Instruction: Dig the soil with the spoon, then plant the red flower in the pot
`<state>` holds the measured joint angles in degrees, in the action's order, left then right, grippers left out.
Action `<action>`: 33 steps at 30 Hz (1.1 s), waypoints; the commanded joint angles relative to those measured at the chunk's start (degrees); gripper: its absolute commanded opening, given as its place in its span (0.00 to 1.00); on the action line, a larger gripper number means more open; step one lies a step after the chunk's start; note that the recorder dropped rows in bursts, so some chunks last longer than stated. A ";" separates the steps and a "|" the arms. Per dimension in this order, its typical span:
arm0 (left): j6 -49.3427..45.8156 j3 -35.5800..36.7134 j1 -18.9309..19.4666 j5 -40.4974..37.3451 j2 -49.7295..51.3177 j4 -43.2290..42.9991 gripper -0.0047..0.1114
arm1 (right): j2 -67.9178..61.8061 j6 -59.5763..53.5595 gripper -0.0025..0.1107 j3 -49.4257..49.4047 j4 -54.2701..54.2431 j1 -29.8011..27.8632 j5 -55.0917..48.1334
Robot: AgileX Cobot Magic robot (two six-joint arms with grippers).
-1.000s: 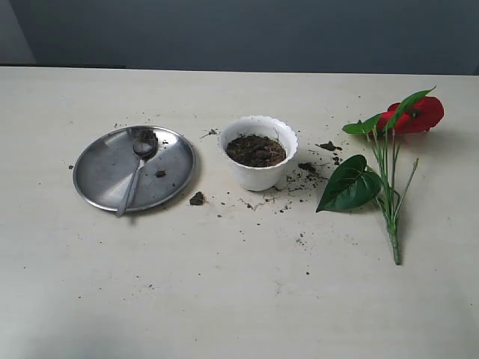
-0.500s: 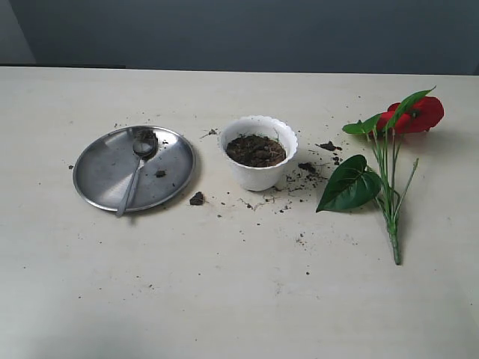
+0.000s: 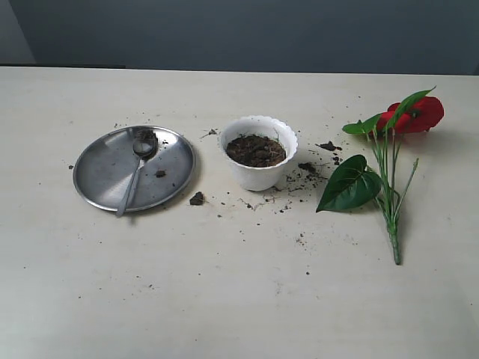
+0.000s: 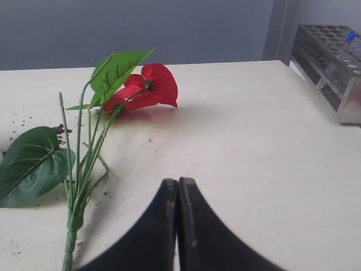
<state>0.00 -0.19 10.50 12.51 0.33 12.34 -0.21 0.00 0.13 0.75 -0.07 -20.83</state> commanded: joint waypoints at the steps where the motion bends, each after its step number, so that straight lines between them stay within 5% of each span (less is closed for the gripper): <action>1: 0.00 0.19 -0.40 4.85 -0.33 -2.08 0.04 | 0.21 0.00 0.02 -0.13 0.04 0.15 0.23; 10: 0.00 0.19 -0.40 16.43 -0.33 -1.32 0.04 | 0.21 0.00 0.02 -0.13 0.04 0.15 0.23; 15: 9.36 0.19 -0.40 17.76 -0.33 -2.66 0.04 | 0.21 0.00 0.02 -0.13 0.04 0.15 0.23; 23: 8.86 -6.31 -0.40 8.33 -0.33 -6.31 0.04 | 0.21 0.00 0.02 -0.13 0.04 0.15 0.23; 28: 13.40 -15.40 -0.40 2.14 -0.33 -16.20 0.05 | 0.21 0.00 0.02 -0.13 0.04 0.15 0.23; 33: 18.24 -27.38 -0.40 -6.04 3.84 -20.37 0.25 | 0.21 0.00 0.02 -0.13 0.04 0.15 0.23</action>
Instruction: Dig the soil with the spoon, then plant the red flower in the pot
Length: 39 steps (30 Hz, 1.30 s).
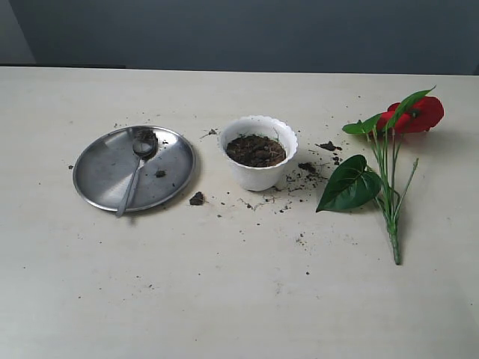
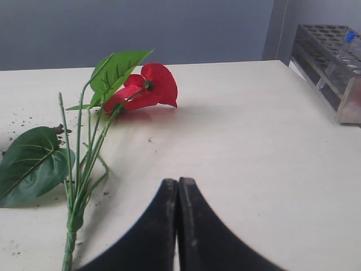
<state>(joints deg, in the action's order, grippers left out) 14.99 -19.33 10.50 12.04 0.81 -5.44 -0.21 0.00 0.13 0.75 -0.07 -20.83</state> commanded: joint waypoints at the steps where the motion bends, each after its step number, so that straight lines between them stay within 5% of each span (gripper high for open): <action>1: 3.69 -10.29 -0.40 -5.96 4.82 -2.48 0.32 | 0.21 0.00 0.02 -0.13 0.04 0.15 0.23; 5: 7.44 -17.19 -0.40 -7.76 11.38 -2.48 0.53 | 0.21 0.00 0.02 -0.13 0.04 0.15 0.23; 11: 1.73 -31.52 -0.40 -28.21 25.34 1.02 0.56 | 0.21 0.00 0.02 -0.13 0.04 0.15 0.23; 14: -14.16 -40.16 -0.40 -36.79 32.70 14.98 0.56 | 0.21 0.00 0.02 -0.13 0.04 0.15 0.23; 15: -26.00 -46.22 -0.40 -43.39 38.04 28.25 0.56 | 0.21 0.00 0.02 -0.13 0.04 0.15 0.23; 18: -34.88 -54.83 -0.40 -55.61 46.95 38.31 0.56 | 0.21 0.00 0.02 -0.13 0.04 0.15 0.23; 24: -25.95 -62.78 -0.40 -72.60 66.14 36.31 0.51 | 0.21 0.00 0.02 -0.13 0.04 0.15 0.23; 29: -26.45 -64.58 -0.54 -74.53 73.23 37.53 0.51 | 0.21 0.00 0.02 -0.13 0.04 0.15 0.23; 33: -24.59 -64.58 -9.63 -65.71 76.83 35.28 0.51 | 0.21 0.00 0.02 -0.13 0.04 0.15 0.23; 39: -6.01 -64.58 -20.95 -63.73 82.53 7.73 0.48 | 0.21 0.00 0.02 -0.13 0.04 0.15 0.23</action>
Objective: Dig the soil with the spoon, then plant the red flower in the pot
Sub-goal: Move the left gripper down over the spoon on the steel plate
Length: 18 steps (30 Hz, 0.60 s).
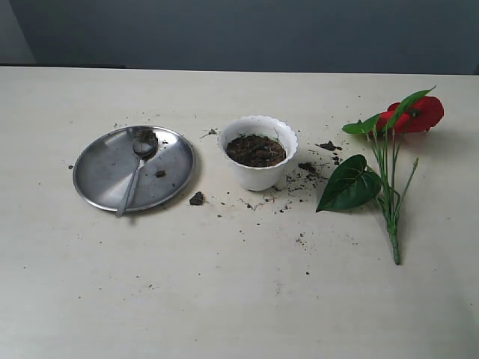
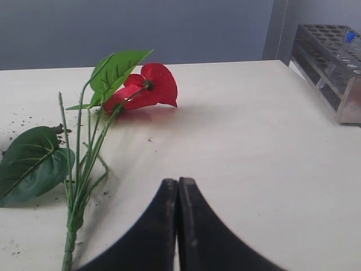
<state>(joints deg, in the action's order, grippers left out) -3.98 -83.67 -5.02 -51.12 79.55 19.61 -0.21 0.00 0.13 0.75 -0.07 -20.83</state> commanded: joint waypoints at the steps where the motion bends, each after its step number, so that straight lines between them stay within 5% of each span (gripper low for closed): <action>1: 15.92 -0.24 -6.02 -2.59 5.02 -20.53 0.48 | 0.21 0.00 0.02 -0.13 0.04 0.15 0.23; 18: 23.42 -0.24 -6.57 -6.64 24.30 -23.07 0.48 | 0.21 0.00 0.02 -0.13 0.04 0.15 0.23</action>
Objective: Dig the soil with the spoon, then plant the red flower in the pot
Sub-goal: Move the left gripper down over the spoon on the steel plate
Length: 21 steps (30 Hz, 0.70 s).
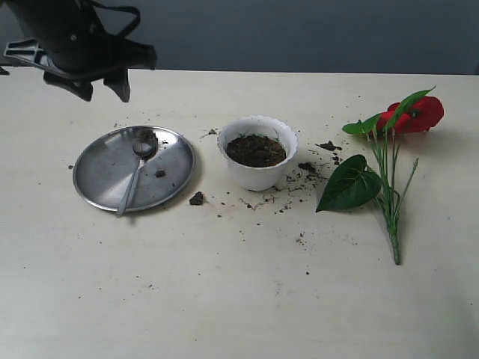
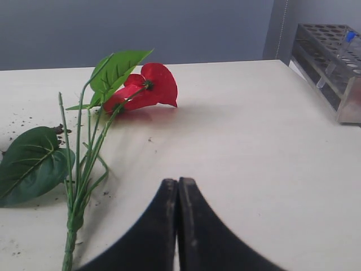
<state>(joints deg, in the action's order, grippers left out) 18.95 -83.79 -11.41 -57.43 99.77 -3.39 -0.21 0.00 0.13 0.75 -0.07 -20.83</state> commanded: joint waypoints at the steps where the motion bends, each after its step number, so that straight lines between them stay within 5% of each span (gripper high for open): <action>1: 0.49 -0.12 -0.18 -0.23 4.94 -0.33 0.48 | 0.21 0.00 0.02 -0.13 0.04 0.15 0.23; 21: 0.37 -0.42 -0.18 8.74 17.58 -1.86 0.47 | 0.21 0.00 0.02 -0.13 0.04 0.15 0.23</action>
<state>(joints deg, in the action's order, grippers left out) 19.05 -83.79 -11.45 -50.96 116.83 -4.32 -0.21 0.00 0.13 0.75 -0.07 -20.83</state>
